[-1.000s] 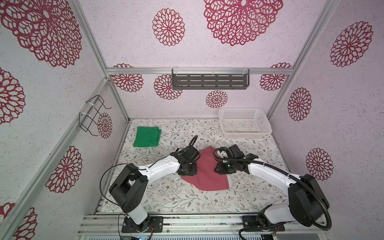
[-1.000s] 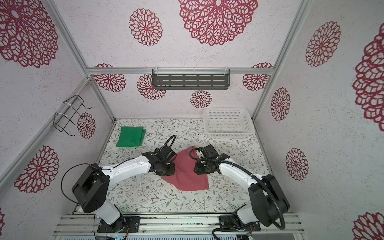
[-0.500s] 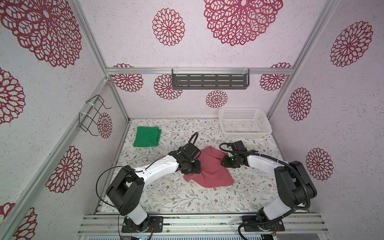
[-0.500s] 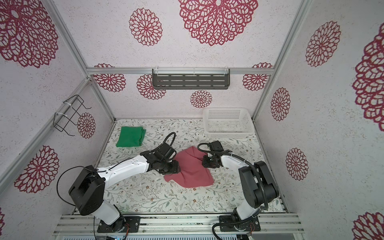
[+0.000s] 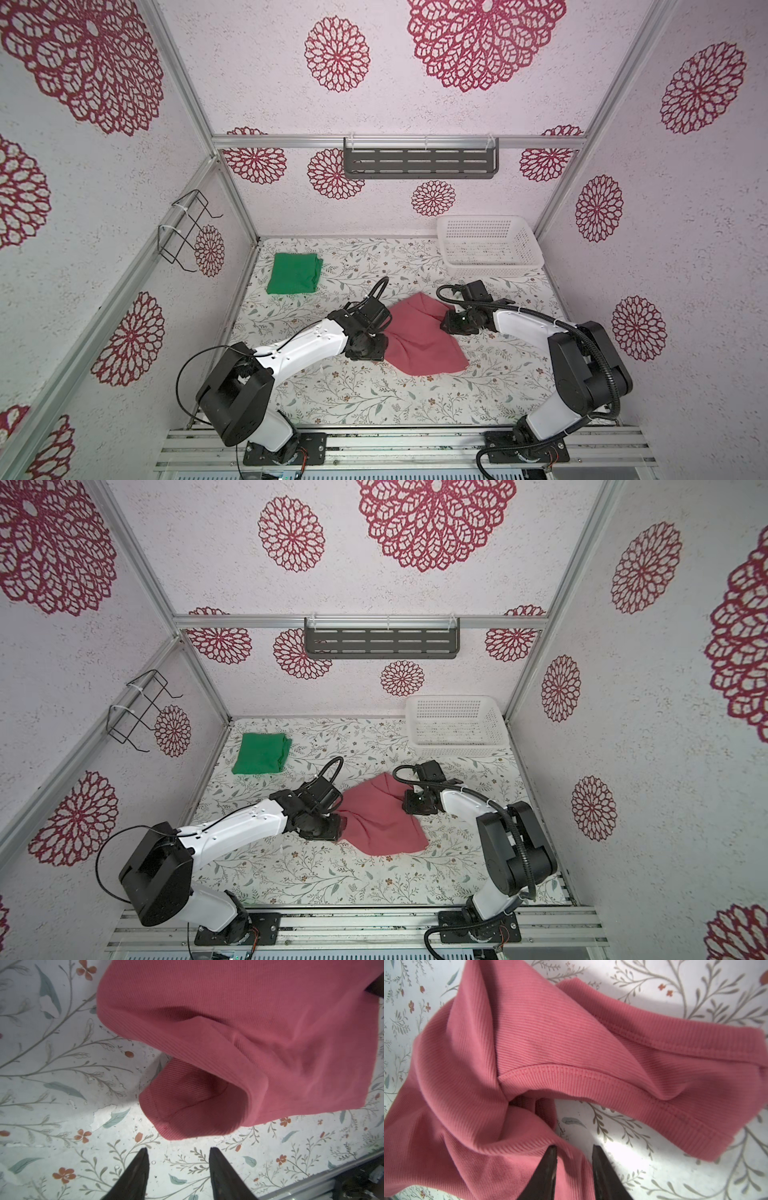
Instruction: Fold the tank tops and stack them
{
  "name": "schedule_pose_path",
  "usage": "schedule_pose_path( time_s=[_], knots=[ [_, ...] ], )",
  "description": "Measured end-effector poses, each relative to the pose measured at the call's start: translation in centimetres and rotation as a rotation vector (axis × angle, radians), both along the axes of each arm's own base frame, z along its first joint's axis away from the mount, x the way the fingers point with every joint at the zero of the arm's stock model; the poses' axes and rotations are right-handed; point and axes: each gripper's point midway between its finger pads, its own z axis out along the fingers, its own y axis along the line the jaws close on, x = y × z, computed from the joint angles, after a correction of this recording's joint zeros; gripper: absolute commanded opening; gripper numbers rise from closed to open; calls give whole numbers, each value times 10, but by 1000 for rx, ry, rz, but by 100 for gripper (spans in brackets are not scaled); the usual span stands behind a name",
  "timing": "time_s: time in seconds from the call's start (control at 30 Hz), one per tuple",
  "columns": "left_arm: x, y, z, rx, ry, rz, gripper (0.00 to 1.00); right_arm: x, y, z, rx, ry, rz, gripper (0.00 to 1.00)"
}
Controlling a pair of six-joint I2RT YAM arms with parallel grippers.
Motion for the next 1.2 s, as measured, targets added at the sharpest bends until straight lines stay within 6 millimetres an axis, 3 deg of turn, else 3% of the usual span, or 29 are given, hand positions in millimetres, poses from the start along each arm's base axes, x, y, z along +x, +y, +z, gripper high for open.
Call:
schedule_pose_path(
  time_s=[0.2, 0.47, 0.6, 0.8, 0.83, 1.03, 1.13, 1.2],
  knots=[
    [4, -1, -18, 33, 13, -13, 48, 0, 0, 0, 1, 1, 1, 32],
    [13, -3, -39, 51, 25, -21, 30, -4, 1, 3, 16, 10, 8, 33],
    [15, -4, -43, 46, 32, -21, 24, -8, 0, 22, 59, -14, 9, 34],
    [16, -8, -49, 37, 41, -26, 5, -10, -36, 57, 88, -86, -65, 39],
    [16, -8, -49, 35, 43, -25, 0, -13, -43, 56, 79, -79, -74, 41],
    [19, -14, -42, -13, 48, -18, 0, -54, -60, 11, 18, 73, -84, 42],
    [24, -17, -24, -81, 31, 12, 0, -73, -60, -6, 8, 134, -75, 40],
    [32, -18, -2, -149, -5, 44, 0, -81, -57, -11, 10, 154, -63, 31]
  ],
)
